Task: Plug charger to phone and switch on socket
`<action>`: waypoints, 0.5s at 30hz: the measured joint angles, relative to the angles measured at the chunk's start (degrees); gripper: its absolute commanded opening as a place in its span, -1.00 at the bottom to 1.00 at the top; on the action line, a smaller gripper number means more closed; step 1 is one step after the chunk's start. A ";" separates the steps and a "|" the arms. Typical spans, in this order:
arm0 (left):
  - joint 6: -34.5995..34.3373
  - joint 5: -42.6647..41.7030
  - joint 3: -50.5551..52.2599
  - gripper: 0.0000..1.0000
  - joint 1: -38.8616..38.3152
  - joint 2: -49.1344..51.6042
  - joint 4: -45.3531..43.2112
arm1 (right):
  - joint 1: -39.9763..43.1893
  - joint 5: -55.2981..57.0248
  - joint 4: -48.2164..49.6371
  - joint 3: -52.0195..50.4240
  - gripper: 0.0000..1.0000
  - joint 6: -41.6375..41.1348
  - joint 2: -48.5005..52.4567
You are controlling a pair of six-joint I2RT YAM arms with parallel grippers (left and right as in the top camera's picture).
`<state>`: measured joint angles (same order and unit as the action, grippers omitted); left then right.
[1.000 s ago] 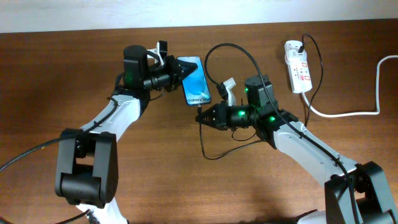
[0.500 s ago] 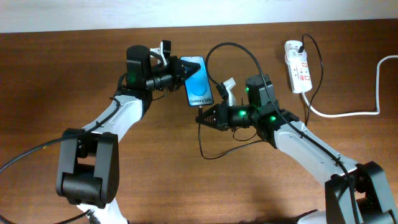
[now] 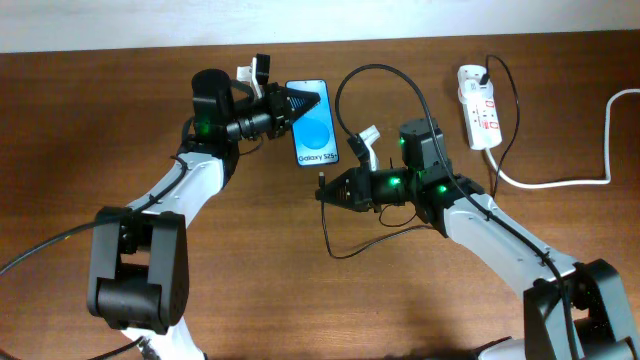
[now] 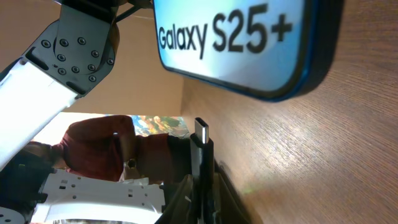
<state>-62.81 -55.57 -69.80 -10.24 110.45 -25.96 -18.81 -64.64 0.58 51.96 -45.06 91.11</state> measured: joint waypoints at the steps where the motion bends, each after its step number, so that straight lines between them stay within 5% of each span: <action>1: -0.02 -0.07 0.00 -1.00 0.00 0.00 -0.02 | 0.00 0.00 0.00 0.00 -0.92 0.00 0.24; 15: -0.24 -0.63 0.00 -1.00 -0.02 0.00 -0.02 | 0.04 -2.34 4.07 0.00 -0.92 -0.42 1.64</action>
<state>-63.05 -56.21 -69.80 -10.26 110.45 -25.98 -18.76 -66.98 4.64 51.96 -45.47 92.75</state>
